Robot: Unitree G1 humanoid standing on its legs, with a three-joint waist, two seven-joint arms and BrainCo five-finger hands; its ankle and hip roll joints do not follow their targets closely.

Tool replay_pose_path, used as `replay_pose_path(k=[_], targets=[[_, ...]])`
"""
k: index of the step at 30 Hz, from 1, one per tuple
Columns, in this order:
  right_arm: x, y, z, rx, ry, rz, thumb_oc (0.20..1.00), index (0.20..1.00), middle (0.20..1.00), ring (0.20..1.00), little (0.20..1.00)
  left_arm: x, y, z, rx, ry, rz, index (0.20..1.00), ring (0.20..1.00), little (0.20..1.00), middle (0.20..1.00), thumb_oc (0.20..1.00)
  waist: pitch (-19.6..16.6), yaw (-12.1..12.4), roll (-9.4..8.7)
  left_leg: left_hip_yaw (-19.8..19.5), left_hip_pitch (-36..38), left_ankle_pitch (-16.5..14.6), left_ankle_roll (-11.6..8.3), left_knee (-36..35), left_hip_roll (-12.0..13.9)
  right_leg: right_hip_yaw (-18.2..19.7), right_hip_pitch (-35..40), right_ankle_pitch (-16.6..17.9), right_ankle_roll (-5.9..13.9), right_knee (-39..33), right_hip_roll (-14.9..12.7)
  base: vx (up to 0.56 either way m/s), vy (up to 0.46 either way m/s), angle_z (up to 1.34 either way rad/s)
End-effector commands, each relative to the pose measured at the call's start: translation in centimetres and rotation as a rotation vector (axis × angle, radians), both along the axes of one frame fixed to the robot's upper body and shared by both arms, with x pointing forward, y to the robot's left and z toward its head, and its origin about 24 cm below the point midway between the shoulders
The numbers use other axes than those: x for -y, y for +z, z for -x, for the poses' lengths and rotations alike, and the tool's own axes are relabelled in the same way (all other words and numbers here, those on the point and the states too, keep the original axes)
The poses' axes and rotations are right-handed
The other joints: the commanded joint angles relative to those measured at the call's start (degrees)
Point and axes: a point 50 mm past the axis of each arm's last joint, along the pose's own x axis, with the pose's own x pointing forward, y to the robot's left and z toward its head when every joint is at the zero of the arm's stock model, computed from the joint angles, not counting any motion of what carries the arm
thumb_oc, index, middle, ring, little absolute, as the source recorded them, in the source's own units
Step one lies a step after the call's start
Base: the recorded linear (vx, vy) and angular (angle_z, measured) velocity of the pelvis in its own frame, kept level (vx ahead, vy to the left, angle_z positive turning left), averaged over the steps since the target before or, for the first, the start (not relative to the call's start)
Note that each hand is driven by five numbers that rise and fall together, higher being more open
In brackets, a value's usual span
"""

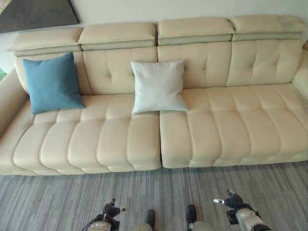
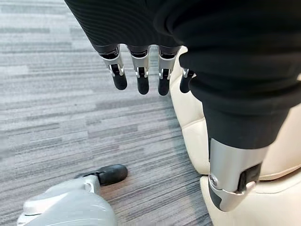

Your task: Pick up all the scattered cushions and arrange them neatly on the sofa.

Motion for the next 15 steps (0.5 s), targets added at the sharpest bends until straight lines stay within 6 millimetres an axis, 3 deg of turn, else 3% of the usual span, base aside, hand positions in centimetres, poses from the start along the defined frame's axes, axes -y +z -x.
replay_pose_path(k=[1, 5, 6, 8, 10, 12, 13, 15], targets=[[0.2, 0.9, -1.6, 0.07, -0.007, 0.0, 1.0, 1.0, 1.0, 1.0, 1.0, -0.4, 0.5, -1.0, 0.028, -0.066, -0.046, 1.0, 1.0, 1.0, 1.0, 1.0, -0.81, -0.64, 0.46, -0.11, -0.14, -2.33, -1.66, 2.91, 0.9, 0.37, 2.7, -7.54, 2.09, 2.63, 1.44, -0.05, 0.124, -0.11], [0.2, 0.8, -1.4, 0.072, -0.069, -0.024, 1.0, 1.0, 1.0, 1.0, 1.0, -0.4, 0.8, -2.0, 0.036, -0.088, -0.055, 1.0, 1.0, 1.0, 1.0, 1.0, 0.16, -2.31, 0.05, 2.94, -0.52, -3.08, -0.43, 3.01, 0.11, 3.42, -0.49, -5.23, 3.51, 3.37, 0.55, -0.13, 0.146, -0.47], [0.2, 0.6, -1.0, 0.064, -0.091, -0.032, 1.0, 1.0, 1.0, 1.0, 1.0, -0.3, 0.9, -2.5, 0.047, -0.098, -0.06, 1.0, 1.0, 1.0, 1.0, 1.0, 0.96, -2.82, 0.01, 5.8, -1.01, -3.74, 0.24, 3.42, -0.13, 4.06, -2.86, -5.31, 4.29, 5.92, 0.14, -0.15, 0.097, -1.6], [0.1, 0.4, -0.7, 0.054, -0.106, -0.039, 1.0, 1.0, 1.0, 1.0, 1.0, -0.4, 1.2, -3.0, 0.063, -0.106, -0.063, 1.0, 1.0, 1.0, 1.0, 1.0, 2.14, -2.93, 0.09, 9.03, -0.99, -4.26, 0.58, 3.59, 0.3, 1.5, -5.36, -5.11, 4.91, 10.2, -1.41, -0.16, 0.067, -1.91], [0.4, 0.2, -0.2, 0.04, -0.135, -0.038, 1.0, 1.0, 1.0, 1.0, 1.0, -0.6, 1.5, -3.7, 0.084, -0.096, -0.064, 1.0, 1.0, 1.0, 1.0, 1.0, 2.99, -2.44, 0.34, 13.59, 0.31, -4.69, 0.14, 2.97, 1.54, -9.14, -5.81, -4.83, 4.51, 12.36, -6.08, -0.07, -0.023, -1.67], [0.8, 0.0, 0.2, 0.017, -0.139, -0.019, 1.0, 1.0, 1.0, 1.0, 1.0, -0.8, 1.7, -4.0, 0.1, -0.09, -0.064, 1.0, 1.0, 1.0, 1.0, 1.0, 2.52, -2.2, 0.52, 17.26, 2.15, -5.85, -0.7, 2.71, 3.0, -15.56, -5.73, -5.0, 5.06, 11.96, -8.28, 0.13, -0.139, -1.76], [1.7, 0.2, 0.5, 0.018, -0.175, 0.004, 1.0, 1.0, 1.0, 1.0, 1.0, -1.0, 2.3, -5.0, 0.131, -0.096, -0.066, 1.0, 1.0, 1.0, 1.0, 1.0, 2.3, -2.09, 0.07, 22.58, 3.74, -6.59, -1.5, 3.16, 4.51, -24.4, -6.29, -1.92, 5.87, 9.24, -11.24, 0.17, -0.267, -1.83], [2.2, 0.2, 0.8, 0.011, -0.203, 0.008, 1.0, 1.0, 1.0, 1.0, 1.0, -0.9, 2.4, -5.4, 0.138, -0.105, -0.065, 1.0, 1.0, 1.0, 1.0, 1.0, 2.19, -2.45, 0.01, 24.86, 4.31, -6.87, -1.99, 3.61, 5.45, -28.48, -6.39, -0.57, 6.49, 7.91, -13.16, 0.1, -0.261, -1.48]])
